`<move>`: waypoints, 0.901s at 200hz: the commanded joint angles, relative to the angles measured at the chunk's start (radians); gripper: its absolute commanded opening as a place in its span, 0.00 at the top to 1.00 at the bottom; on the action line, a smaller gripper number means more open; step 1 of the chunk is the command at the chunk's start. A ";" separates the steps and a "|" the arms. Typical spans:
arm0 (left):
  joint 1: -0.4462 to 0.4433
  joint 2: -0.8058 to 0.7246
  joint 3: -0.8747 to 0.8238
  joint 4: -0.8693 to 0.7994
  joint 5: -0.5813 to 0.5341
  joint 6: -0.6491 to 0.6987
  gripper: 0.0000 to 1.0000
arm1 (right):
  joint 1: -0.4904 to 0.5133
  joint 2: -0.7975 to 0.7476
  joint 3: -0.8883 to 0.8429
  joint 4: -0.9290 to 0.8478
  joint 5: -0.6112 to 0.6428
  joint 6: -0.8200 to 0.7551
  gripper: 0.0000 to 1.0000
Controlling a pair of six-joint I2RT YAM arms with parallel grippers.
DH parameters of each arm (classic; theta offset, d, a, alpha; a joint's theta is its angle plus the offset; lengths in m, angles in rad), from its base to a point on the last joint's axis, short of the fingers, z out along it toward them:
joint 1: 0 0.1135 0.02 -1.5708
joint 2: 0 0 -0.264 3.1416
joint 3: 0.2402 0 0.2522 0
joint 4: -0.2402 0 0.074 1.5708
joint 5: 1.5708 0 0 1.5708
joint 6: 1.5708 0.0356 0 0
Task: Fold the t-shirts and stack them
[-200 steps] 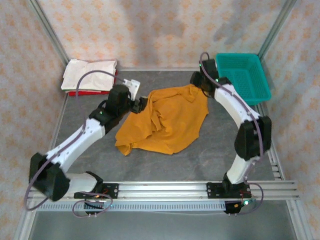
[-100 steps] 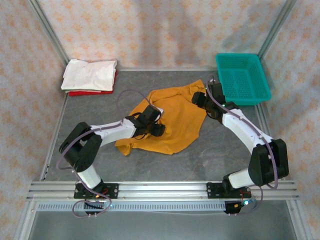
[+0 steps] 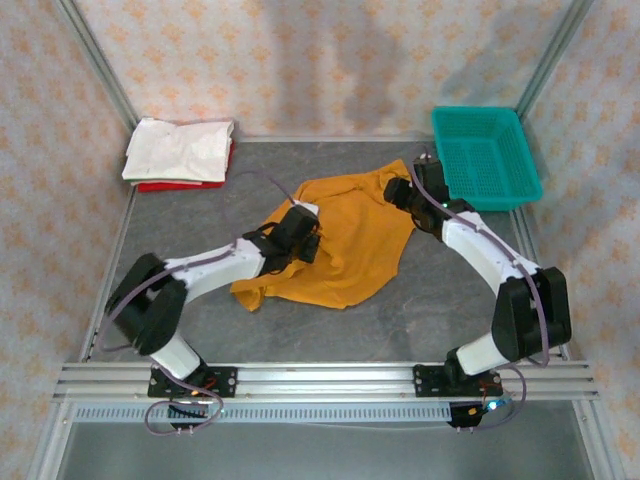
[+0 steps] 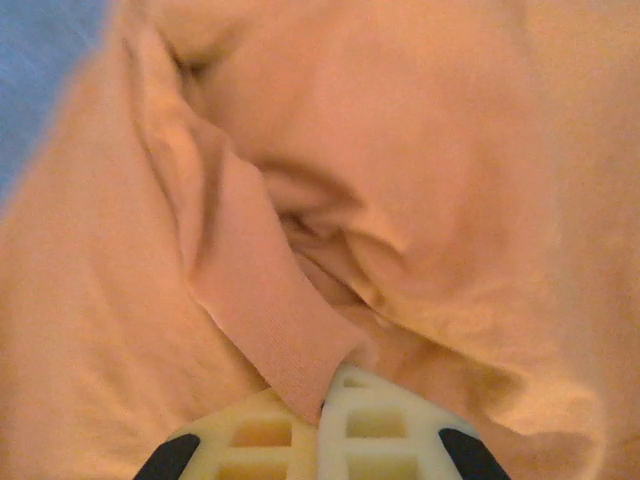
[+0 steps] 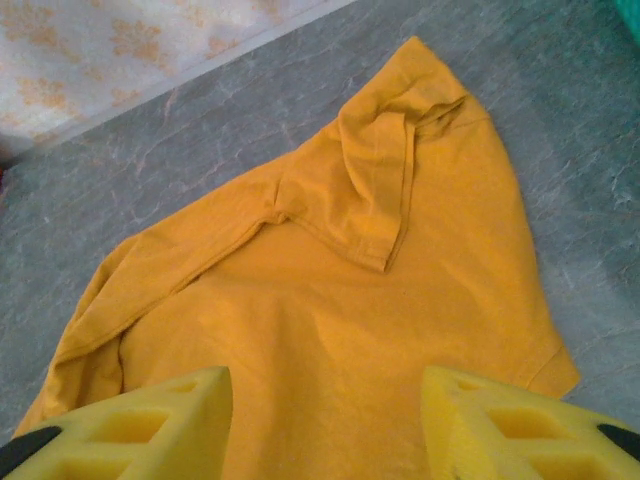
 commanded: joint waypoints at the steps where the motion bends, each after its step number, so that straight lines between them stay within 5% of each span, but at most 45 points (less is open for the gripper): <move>1: 0.040 -0.130 0.025 -0.070 -0.136 0.054 1.00 | -0.007 0.092 0.113 -0.070 -0.008 -0.039 0.48; 77: 0.298 -0.235 0.036 -0.117 -0.264 0.147 1.00 | -0.027 0.538 0.548 -0.294 -0.098 0.046 0.51; 180: 0.305 -0.257 -0.007 -0.119 -0.263 0.171 1.00 | -0.026 0.790 0.743 -0.371 -0.134 0.092 0.53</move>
